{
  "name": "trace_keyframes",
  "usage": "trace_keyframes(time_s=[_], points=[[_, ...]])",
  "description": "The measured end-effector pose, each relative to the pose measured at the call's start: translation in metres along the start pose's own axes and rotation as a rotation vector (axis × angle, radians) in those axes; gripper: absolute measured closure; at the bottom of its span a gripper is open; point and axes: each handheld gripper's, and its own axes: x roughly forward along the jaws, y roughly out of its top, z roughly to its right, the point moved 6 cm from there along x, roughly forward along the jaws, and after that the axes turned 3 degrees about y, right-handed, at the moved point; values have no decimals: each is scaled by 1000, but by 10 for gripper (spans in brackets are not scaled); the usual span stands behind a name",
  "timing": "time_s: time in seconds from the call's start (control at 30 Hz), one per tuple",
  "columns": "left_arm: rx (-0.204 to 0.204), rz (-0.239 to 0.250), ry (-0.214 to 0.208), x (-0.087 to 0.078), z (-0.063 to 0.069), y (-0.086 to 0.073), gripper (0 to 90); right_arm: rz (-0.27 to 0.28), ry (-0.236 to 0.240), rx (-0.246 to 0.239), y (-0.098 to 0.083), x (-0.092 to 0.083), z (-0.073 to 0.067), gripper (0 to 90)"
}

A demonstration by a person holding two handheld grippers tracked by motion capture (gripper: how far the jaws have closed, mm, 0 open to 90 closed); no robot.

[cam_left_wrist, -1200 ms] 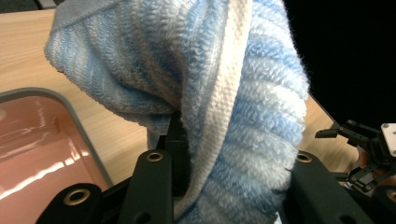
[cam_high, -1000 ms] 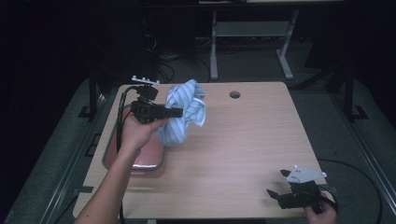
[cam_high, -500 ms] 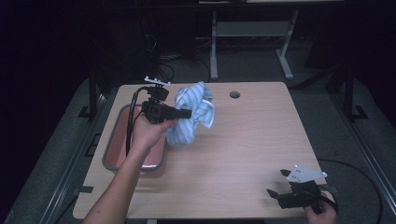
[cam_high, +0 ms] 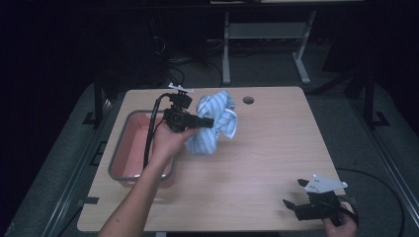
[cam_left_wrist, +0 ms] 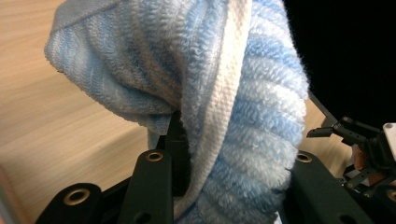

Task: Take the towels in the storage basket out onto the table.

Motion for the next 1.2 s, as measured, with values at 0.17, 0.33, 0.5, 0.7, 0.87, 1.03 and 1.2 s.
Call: trace_keyframes(time_s=[0.17, 0.33, 0.5, 0.7, 0.87, 1.03, 1.2], points=[[3, -11, -11, 11, 4, -1, 661, -3, -3, -6, 0, 0, 0, 138], [-1, -29, -21, 26, 6, -5, 661, -2, 0, -2, 0, 1, 0, 138], [1, -44, -27, 37, 8, -7, 661, -4, -3, -1, 0, 0, 1, 138], [5, -56, -28, 47, 11, -8, 660, -5, 0, -5, 0, 1, 1, 138], [-2, -61, -33, 58, 12, -11, 661, -9, 2, 3, -1, 1, 1, 138], [-6, -73, -34, 64, 11, -15, 660, -3, 4, -1, -1, 1, 0, 138], [-17, -86, -39, 75, 10, -18, 659, -6, 7, 0, -1, 2, 1, 138]])
